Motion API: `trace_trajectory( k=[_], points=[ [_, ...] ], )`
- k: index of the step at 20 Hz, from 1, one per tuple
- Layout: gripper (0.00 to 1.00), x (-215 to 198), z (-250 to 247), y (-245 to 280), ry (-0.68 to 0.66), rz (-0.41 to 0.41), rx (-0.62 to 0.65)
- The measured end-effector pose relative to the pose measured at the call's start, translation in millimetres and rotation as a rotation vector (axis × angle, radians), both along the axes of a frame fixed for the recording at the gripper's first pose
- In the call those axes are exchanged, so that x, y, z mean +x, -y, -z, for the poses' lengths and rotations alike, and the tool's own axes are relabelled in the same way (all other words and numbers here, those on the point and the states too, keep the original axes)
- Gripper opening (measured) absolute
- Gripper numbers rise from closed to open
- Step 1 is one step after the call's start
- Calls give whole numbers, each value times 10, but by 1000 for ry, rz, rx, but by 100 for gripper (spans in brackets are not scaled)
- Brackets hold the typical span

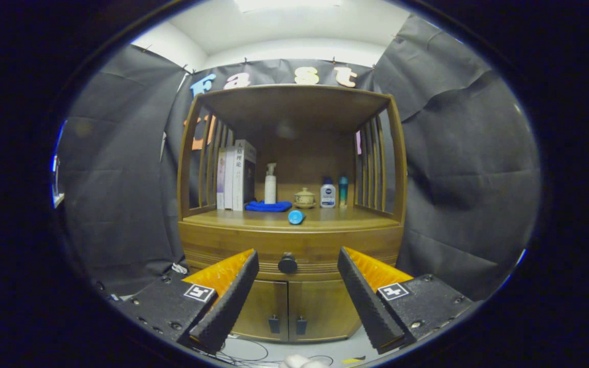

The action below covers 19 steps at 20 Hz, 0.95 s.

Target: Pull open the drawer, take out the items inside it, and place them on the countertop above the cabinet.

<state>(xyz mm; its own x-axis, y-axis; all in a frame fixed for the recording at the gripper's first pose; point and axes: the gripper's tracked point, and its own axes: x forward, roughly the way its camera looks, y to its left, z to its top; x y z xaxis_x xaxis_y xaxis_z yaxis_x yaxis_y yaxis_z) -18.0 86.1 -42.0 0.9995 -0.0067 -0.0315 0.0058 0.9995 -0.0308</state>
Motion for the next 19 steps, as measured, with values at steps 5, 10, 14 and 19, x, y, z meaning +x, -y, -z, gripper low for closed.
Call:
trace_trajectory(
  k=[5, 10, 14, 19],
  points=[
    [100, -17, 15, -62, -17, -15, -7],
    [100, 16, 33, -93, -22, -14, 3],
    [100, 25, 82, -89, -48, -15, 14],
    [100, 53, 31, -55, -31, -8, 21]
  ],
)
